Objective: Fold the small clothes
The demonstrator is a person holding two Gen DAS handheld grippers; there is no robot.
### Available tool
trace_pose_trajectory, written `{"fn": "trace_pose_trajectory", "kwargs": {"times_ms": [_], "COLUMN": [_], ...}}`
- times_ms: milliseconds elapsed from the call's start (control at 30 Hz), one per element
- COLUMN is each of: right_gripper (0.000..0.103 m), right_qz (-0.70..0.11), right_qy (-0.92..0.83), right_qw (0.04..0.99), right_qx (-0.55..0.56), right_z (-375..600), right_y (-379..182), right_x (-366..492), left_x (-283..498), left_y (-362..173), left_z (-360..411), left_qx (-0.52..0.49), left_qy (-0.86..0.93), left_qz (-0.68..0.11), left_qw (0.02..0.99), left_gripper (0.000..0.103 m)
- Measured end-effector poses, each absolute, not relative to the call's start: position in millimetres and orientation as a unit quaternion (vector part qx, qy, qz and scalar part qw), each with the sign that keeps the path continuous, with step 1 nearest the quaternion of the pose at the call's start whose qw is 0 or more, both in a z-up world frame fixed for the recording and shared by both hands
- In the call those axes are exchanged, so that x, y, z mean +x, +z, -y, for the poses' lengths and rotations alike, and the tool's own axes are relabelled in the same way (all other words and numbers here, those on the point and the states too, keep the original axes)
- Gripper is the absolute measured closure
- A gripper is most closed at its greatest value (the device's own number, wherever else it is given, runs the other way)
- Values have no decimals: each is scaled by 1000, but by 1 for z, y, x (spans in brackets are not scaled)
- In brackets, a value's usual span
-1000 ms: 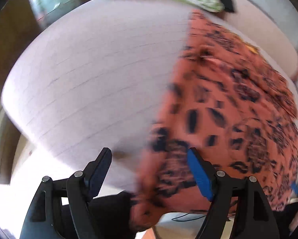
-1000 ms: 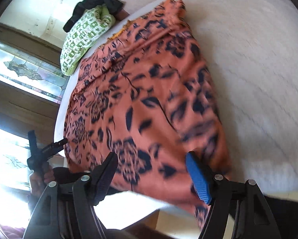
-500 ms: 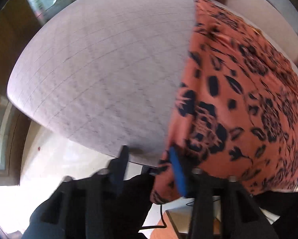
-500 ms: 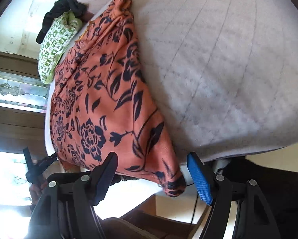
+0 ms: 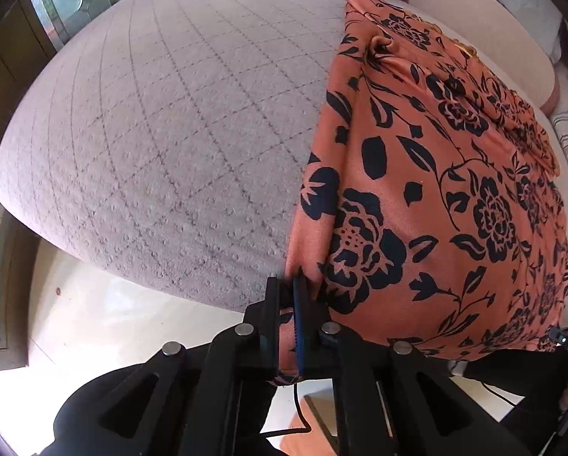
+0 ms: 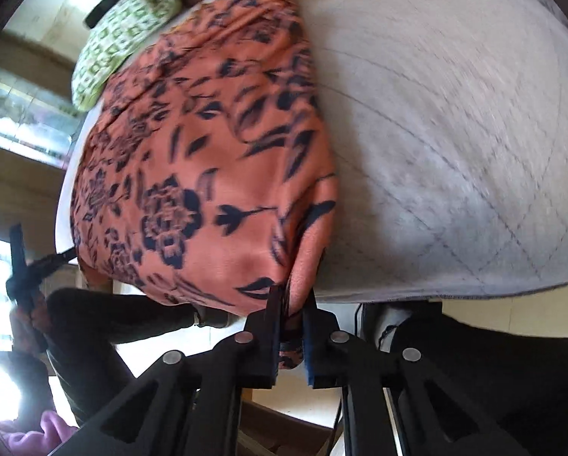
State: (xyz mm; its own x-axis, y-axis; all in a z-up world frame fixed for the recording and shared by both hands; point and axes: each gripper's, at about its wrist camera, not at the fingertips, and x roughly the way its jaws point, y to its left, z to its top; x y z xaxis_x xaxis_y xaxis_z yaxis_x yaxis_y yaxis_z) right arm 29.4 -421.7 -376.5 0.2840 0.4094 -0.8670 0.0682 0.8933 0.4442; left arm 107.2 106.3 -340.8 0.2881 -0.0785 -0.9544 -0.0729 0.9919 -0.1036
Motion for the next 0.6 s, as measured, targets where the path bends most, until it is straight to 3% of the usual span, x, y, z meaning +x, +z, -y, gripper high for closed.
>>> {"fn": "trace_pose_trajectory", "kwargs": {"times_ms": [133,167,200,267,600], "right_gripper": [90,90,88,86,89], "right_qz": [-598,-603,-606,-610,-612], "right_qy": [104,106,107,107,92], "right_qw": [769,763,757,754,762], "right_qx": [199,207,218,219,192], "right_z": [418,419,419,419,413], "right_y": [-381,-384,-386,-388,-387], "right_x": [34,34,34,35,36], "left_x": [101,98,95,89,59], "left_y": [-349,-351,-352,-351,-354], "left_z": [-121,-121,-121,-118,-98], "left_qx": [-95,-99,-101,-98,-121], "left_qy": [27,27,27,26,-37], "left_qz": [-628,-636,-638,-632,-631], "left_qw": [772,765,763,769,765], "left_gripper": [96,80,56,33,30]}}
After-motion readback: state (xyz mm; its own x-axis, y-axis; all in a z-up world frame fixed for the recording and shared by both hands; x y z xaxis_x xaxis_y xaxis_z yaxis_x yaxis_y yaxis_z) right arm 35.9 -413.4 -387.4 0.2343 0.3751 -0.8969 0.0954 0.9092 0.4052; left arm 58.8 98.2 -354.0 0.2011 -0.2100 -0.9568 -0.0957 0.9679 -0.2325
